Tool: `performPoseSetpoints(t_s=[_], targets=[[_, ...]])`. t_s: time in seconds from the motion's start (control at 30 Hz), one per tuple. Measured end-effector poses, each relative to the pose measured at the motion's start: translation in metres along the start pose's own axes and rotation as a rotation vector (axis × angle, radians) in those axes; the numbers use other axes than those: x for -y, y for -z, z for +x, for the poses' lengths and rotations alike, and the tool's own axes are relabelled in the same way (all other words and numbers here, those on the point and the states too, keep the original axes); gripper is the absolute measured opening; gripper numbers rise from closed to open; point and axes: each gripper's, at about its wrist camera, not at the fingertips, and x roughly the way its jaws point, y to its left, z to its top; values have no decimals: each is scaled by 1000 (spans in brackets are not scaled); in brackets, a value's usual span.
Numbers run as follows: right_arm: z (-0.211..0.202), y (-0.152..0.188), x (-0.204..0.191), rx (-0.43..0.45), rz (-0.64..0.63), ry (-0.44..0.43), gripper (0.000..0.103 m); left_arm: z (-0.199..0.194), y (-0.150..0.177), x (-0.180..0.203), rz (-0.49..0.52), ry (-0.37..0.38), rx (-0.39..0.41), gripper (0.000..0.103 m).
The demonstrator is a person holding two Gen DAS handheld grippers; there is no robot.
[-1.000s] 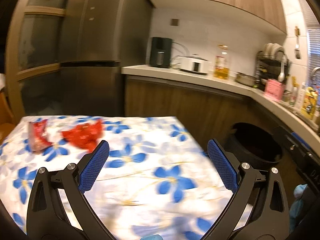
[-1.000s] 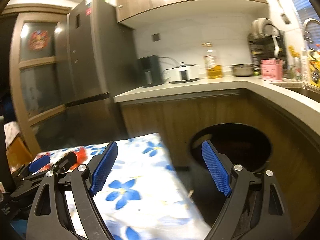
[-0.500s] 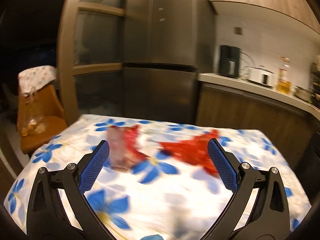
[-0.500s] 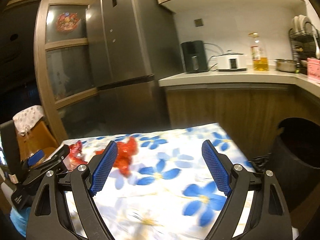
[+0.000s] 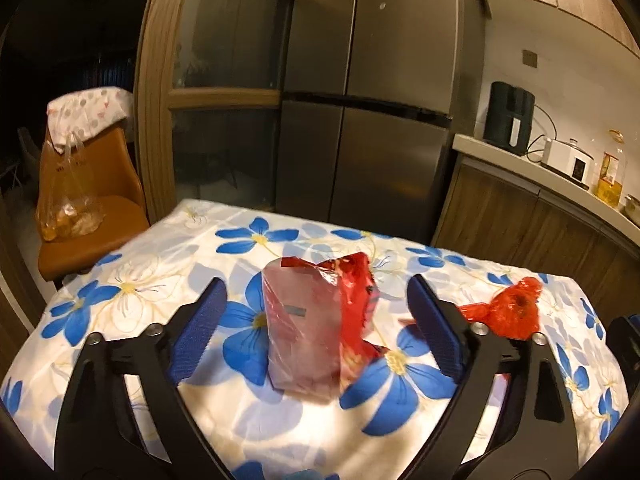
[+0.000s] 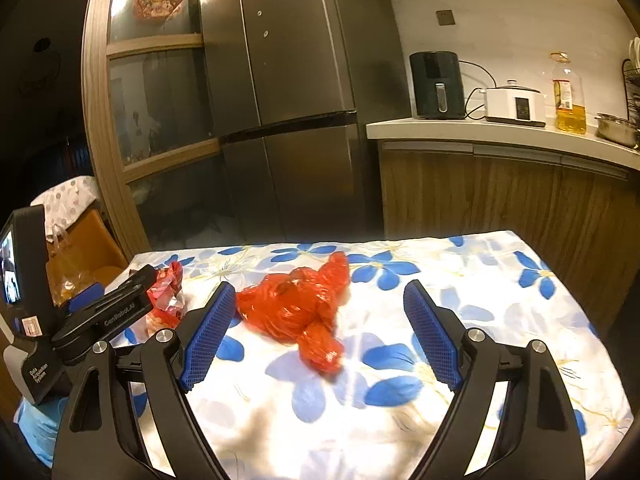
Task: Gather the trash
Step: 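Grasp the pink-red bag with the left tool while the right tool grasps the orange-red bag, then carry both plastic bags over the black trash bin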
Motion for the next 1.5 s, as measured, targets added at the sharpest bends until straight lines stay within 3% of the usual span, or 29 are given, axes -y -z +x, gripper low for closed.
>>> performPoseSetpoints(t_s=[0.1, 0.17, 0.3, 0.57, 0.73, 0.97, 1.03, 1.5], targets=[[13, 1, -5, -5, -13, 8, 83, 21, 3, -6, -20, 32, -85, 63], [22, 1, -6, -8, -15, 12, 83, 30, 6, -11, -34, 42, -122, 41], [40, 2, -10, -28, -16, 16, 83, 29, 10, -15, -50, 90, -120, 24], [77, 1, -12, -115, -3, -4, 72, 3, 11, -11, -52, 128, -39, 22], [93, 7, -19, -189, -25, -15, 52, 2, 11, -13, -66, 142, -42, 22], [89, 7, -21, -182, -36, -44, 22, 2, 12, -15, -68, 147, -46, 22], [84, 6, -22, -176, -44, -49, 7, -1, 12, -15, -64, 145, -43, 22], [1, -10, 12, -66, -12, -32, 7, -46, 20, 3, -43, 166, -40, 22]])
